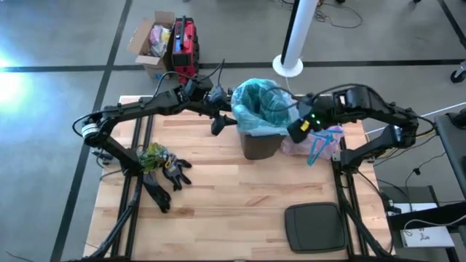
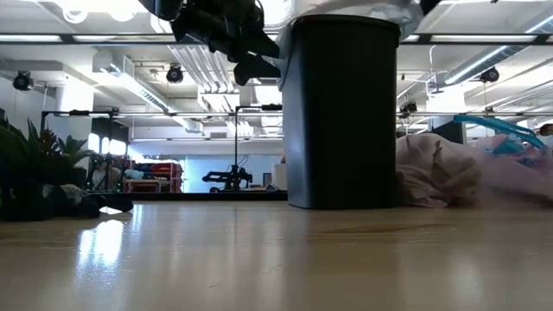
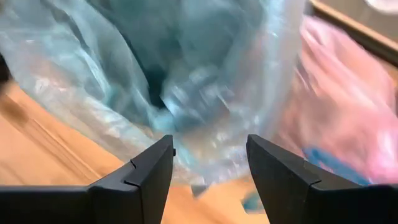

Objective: Place trash/remove bag and relplace
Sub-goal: Insert the new blue trash bag into the trash bin

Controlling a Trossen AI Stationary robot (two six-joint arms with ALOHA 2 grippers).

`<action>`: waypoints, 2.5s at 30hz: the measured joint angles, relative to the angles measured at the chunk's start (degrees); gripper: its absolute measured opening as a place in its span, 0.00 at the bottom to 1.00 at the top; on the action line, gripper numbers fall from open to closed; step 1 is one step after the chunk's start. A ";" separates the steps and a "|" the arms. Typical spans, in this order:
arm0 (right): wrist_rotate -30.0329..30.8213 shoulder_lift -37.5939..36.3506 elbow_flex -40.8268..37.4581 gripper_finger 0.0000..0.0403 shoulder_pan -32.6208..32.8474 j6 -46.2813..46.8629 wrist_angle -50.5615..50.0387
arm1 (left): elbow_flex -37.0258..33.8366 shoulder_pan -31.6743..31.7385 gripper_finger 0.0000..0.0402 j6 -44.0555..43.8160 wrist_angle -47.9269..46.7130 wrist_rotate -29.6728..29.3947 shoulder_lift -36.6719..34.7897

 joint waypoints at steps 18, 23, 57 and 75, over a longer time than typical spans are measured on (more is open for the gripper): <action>3.11 -0.33 -7.35 0.47 6.74 4.85 -0.31 | -2.06 -0.63 0.61 1.57 -3.21 4.32 -0.35; 3.09 -0.90 -10.53 0.47 7.74 6.65 1.30 | -4.30 -1.59 0.58 2.37 -3.16 7.45 -0.99; 10.09 -6.33 -22.14 0.47 7.68 13.94 7.45 | -11.67 -1.09 0.57 11.75 9.68 -12.28 -5.92; 18.14 -10.12 -12.49 0.47 4.07 6.40 11.44 | -10.06 5.23 0.51 8.37 7.44 -7.10 -9.80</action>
